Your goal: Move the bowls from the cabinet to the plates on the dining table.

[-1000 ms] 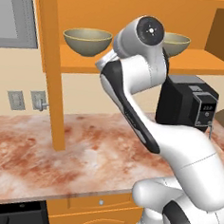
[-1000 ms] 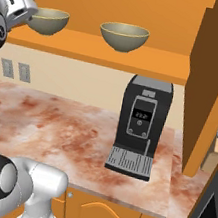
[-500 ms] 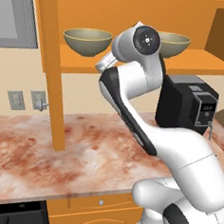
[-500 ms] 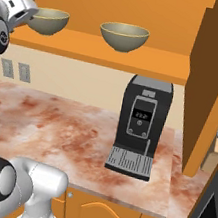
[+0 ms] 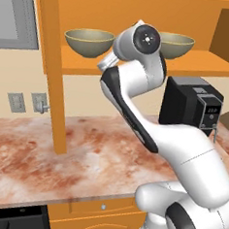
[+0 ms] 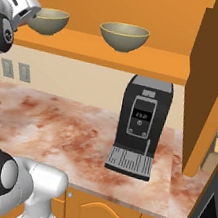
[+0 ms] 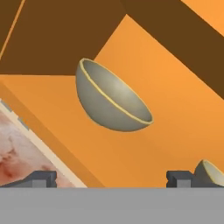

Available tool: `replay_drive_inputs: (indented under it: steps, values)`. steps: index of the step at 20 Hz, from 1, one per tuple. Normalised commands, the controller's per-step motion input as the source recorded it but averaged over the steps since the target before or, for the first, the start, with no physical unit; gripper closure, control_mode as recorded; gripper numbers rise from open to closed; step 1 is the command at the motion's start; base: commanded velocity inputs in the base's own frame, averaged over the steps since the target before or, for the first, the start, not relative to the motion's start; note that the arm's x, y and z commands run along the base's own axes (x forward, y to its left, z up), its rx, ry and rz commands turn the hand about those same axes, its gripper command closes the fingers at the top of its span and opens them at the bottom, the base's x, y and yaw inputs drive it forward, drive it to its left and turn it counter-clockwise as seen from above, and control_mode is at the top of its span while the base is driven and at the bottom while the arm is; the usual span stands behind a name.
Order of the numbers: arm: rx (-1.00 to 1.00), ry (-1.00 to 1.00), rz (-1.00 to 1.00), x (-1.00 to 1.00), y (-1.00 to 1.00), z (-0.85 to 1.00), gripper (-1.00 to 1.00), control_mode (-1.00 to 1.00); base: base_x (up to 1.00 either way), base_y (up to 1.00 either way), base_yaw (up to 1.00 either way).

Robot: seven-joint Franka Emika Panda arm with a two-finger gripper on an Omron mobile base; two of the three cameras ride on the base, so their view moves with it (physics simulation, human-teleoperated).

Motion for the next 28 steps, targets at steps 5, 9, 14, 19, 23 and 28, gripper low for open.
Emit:
replay_drive_inputs:
  steps: [5,9,14,19,23,28]
  values:
    - [-0.03,0.00,0.00,0.22,0.00,0.00,-1.00,-1.00,0.00,0.00,0.00]
    - [-0.03,0.00,0.01,0.26,0.02,0.00,-1.00,-1.00,0.00,0.00,0.00]
    - [-0.04,0.00,0.01,0.24,0.05,0.00,-1.00,-1.00,0.00,0.00,0.00]
    - [-0.04,0.00,0.01,0.22,0.09,0.00,-1.00,-1.00,0.00,0.00,0.00]
    - [-0.04,0.00,0.01,0.22,0.12,0.00,-1.00,-1.00,0.00,0.00,0.00]
    - [-0.05,0.02,0.02,0.24,0.15,-0.07,-1.00,-1.00,0.00,0.00,0.00]
